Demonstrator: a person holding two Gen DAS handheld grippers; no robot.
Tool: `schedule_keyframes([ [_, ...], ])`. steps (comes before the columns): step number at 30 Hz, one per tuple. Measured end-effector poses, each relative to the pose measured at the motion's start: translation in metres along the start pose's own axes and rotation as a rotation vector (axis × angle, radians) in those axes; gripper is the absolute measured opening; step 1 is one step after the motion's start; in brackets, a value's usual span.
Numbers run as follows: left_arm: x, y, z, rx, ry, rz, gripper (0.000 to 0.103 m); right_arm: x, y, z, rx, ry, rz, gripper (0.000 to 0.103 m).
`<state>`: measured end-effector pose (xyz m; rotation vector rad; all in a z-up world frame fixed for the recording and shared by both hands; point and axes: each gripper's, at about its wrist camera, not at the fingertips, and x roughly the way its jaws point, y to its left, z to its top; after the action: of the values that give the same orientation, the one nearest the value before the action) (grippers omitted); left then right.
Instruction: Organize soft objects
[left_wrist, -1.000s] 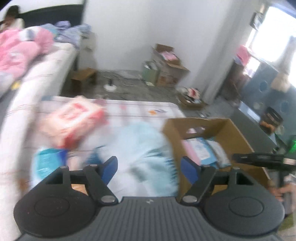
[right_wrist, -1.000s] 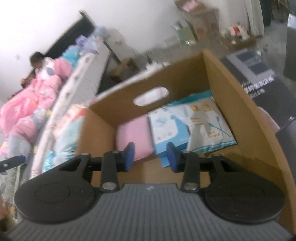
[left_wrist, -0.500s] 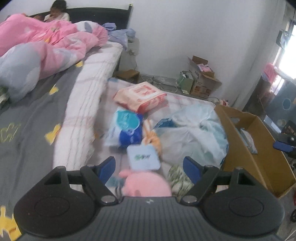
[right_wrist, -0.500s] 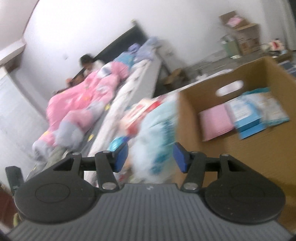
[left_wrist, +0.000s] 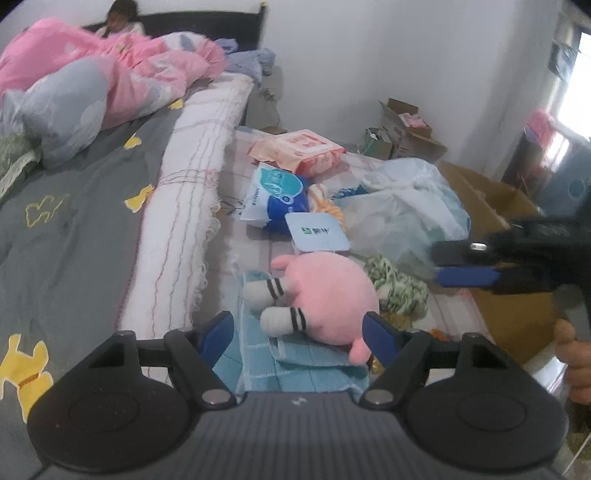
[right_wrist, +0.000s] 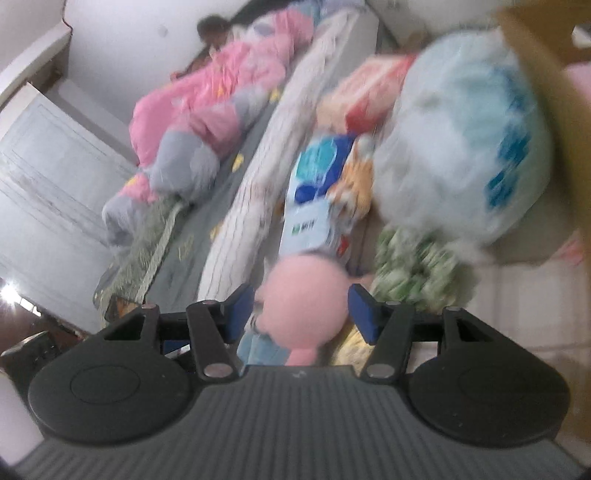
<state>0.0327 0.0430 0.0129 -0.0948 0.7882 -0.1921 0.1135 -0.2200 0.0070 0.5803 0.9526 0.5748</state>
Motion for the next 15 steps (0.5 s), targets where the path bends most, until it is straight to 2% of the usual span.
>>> schedule_keyframes([
  [6, 0.010, -0.016, -0.002, 0.082, -0.021, -0.009, 0.075, 0.043, 0.006, -0.001, 0.018, 0.065, -0.023, 0.070],
  [15, 0.031, -0.025, 0.007, 0.142, -0.016, -0.017, 0.073, 0.071, -0.001, 0.010, 0.053, 0.086, -0.062, 0.074],
])
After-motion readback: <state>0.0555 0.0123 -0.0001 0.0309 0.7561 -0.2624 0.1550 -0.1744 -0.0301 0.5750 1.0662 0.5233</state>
